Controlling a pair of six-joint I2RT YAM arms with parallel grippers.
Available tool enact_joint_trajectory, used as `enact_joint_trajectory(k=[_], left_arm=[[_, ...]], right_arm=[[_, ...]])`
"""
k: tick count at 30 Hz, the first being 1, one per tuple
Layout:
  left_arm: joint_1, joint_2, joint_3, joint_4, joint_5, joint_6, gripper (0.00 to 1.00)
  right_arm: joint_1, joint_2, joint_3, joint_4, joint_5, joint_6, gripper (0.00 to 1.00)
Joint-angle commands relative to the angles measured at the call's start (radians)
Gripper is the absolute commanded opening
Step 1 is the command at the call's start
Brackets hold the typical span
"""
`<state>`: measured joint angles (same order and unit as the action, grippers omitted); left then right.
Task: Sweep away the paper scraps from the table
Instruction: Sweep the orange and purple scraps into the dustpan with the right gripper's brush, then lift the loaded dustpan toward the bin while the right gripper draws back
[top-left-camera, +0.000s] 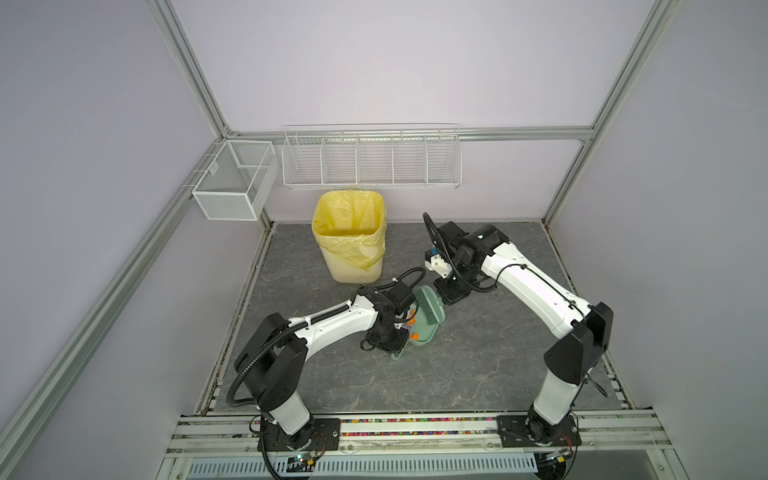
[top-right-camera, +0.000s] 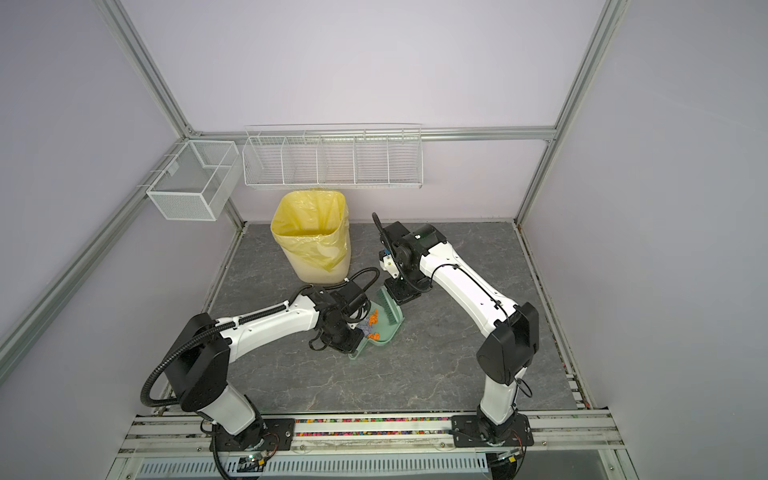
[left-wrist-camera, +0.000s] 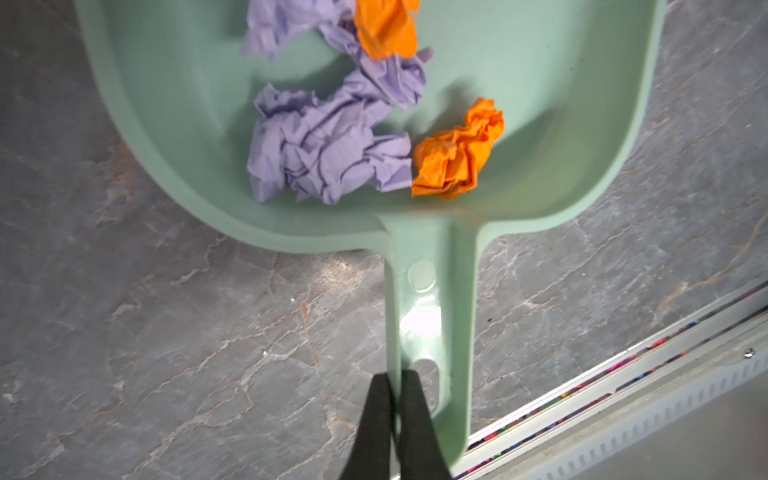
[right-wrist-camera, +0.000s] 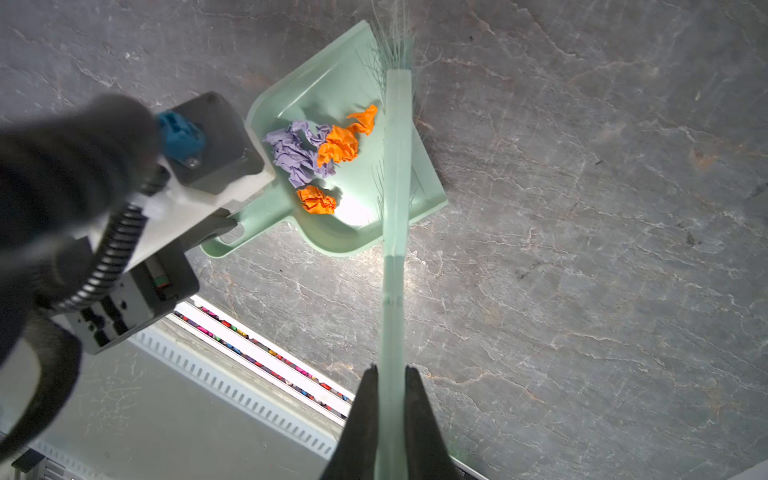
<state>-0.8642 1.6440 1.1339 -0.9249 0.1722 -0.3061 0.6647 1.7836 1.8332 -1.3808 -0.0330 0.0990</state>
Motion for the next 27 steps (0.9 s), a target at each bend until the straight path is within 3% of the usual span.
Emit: enact_joint_trajectory(k=[1, 13, 27], left_arm=[[0.003, -0.032, -0.010, -0.006, -0.022, -0.008, 0.00], [0.003, -0.065, -0.036, 0.013, -0.036, -0.045, 0.00], [0.003, -0.062, 0.071, -0.055, -0.072, -0.051, 0.00]], right_arm=[[-0.014, -0.049, -0.026, 0.043, 0.004, 0.035, 0.07], [-0.074, -0.131, -0.107, 0.149, 0.014, 0.084, 0.07], [-0.222, -0.236, -0.251, 0.306, -0.016, 0.126, 0.07]])
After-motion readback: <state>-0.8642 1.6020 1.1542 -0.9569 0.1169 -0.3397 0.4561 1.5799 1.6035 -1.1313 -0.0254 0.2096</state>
